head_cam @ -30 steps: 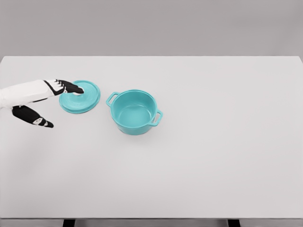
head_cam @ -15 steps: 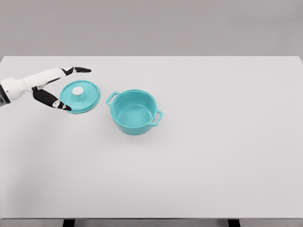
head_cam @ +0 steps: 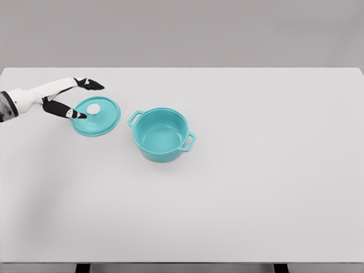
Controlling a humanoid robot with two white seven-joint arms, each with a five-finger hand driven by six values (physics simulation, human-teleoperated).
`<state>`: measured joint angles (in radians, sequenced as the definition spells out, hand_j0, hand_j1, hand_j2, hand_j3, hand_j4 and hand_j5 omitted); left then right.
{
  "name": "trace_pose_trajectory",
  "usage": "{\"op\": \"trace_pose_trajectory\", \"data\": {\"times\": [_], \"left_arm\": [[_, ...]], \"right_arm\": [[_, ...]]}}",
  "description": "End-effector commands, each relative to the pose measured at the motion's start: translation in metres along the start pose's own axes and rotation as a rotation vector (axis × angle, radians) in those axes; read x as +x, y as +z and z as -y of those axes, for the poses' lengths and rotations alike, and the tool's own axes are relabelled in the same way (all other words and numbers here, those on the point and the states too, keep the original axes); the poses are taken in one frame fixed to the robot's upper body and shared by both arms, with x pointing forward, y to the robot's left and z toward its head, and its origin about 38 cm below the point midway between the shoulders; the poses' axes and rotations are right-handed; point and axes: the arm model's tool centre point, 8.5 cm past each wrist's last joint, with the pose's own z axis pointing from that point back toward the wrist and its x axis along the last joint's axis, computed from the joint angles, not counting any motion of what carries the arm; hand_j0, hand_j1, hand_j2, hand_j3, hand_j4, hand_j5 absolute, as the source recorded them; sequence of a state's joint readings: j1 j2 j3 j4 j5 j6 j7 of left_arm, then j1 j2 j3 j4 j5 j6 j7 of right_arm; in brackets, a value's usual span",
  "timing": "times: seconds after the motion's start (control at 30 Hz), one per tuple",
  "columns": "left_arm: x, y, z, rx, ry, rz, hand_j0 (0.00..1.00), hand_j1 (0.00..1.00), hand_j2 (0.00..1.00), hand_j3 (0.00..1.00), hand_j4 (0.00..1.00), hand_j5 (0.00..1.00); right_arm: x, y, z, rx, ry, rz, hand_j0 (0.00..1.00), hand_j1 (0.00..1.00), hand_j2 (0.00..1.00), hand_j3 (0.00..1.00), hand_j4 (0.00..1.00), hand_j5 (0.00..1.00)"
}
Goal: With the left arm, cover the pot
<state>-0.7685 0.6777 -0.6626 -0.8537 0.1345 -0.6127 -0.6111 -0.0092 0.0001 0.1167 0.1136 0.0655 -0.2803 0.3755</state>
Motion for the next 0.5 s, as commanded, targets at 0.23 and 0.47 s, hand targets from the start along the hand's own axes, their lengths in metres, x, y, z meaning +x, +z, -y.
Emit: {"op": "trace_pose_trajectory", "data": {"times": [0.23,0.47], "left_arm": [[-0.021,-0.018,0.014,-0.021,0.041,-0.08,0.8,0.8,0.8,0.8,0.8,0.8],[-0.023,-0.022,0.012,-0.02,0.046,-0.095,0.8,0.8,0.8,0.8,0.8,0.8]], "right_arm": [[0.0,0.0,0.0,0.0,0.0,0.0,1.0,1.0,1.0,1.0,1.0,1.0],[0.0,0.0,0.0,0.0,0.0,0.0,1.0,1.0,1.0,1.0,1.0,1.0]]}}
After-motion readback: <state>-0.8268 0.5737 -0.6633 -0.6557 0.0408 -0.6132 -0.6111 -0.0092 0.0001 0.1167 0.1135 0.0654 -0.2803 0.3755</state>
